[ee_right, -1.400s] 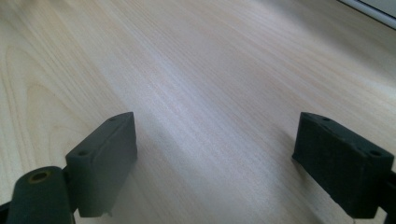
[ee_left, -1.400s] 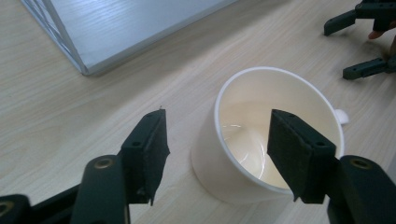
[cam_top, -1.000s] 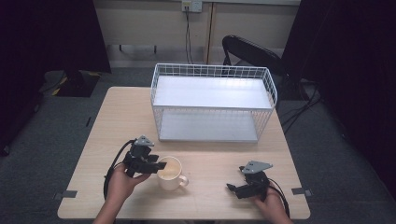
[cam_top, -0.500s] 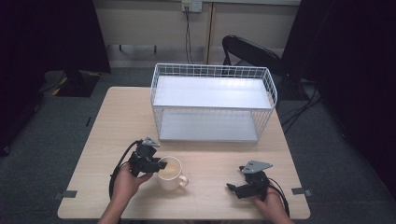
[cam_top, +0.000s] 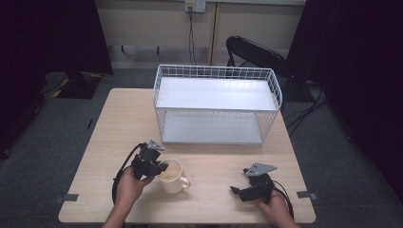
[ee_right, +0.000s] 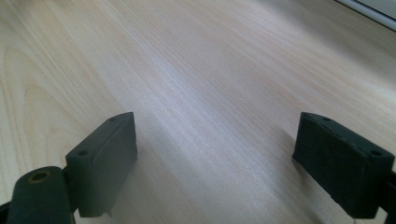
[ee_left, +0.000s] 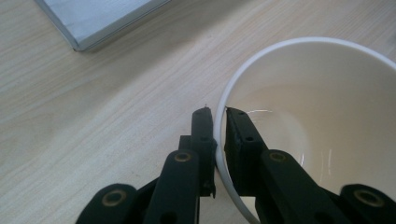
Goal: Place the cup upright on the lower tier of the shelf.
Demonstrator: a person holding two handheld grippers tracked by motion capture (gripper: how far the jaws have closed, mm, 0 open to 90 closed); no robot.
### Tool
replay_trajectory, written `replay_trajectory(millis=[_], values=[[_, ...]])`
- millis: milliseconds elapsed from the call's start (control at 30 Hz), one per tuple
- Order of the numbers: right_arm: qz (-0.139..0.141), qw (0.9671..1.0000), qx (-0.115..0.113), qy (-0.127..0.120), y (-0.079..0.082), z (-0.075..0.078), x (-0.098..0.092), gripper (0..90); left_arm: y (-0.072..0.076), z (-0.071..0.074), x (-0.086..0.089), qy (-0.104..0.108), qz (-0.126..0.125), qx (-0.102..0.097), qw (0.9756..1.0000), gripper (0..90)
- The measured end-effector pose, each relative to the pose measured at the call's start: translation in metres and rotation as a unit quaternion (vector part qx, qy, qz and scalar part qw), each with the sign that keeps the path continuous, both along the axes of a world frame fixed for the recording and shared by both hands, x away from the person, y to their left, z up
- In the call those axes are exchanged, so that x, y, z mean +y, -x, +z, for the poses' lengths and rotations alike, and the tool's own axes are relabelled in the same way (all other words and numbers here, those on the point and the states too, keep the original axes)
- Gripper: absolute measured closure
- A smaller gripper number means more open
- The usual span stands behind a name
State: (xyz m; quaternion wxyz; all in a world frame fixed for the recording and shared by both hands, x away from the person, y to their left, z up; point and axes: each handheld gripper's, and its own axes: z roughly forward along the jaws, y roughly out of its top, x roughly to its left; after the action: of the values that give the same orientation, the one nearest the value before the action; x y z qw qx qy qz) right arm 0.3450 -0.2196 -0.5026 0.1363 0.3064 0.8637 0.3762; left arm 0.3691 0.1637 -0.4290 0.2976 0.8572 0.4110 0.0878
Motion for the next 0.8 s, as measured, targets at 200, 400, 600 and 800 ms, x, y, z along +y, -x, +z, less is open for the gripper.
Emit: replay_trajectory(millis=[200, 400, 600, 800], values=[[0.0, 1.0, 0.0, 0.0, 0.0, 0.0, 0.0, 12.6, -0.002, 0.003, -0.002, 0.006, 0.012, -0.008, 0.9999, 83.7], [-0.001, 1.0, 0.0, 0.0, 0.0, 0.0, 0.0, 12.6, -0.008, 0.01, -0.006, 0.015, 0.025, -0.018, 0.9994, 84.3], [-0.001, 1.0, 0.0, 0.0, 0.0, 0.0, 0.0, 12.6, -0.016, 0.016, -0.017, 0.013, 0.032, -0.026, 0.999, 84.5], [-0.002, 1.0, 0.0, 0.0, 0.0, 0.0, 0.0, 12.6, -0.026, 0.018, -0.028, 0.021, 0.046, -0.04, 0.9979, 84.5]])
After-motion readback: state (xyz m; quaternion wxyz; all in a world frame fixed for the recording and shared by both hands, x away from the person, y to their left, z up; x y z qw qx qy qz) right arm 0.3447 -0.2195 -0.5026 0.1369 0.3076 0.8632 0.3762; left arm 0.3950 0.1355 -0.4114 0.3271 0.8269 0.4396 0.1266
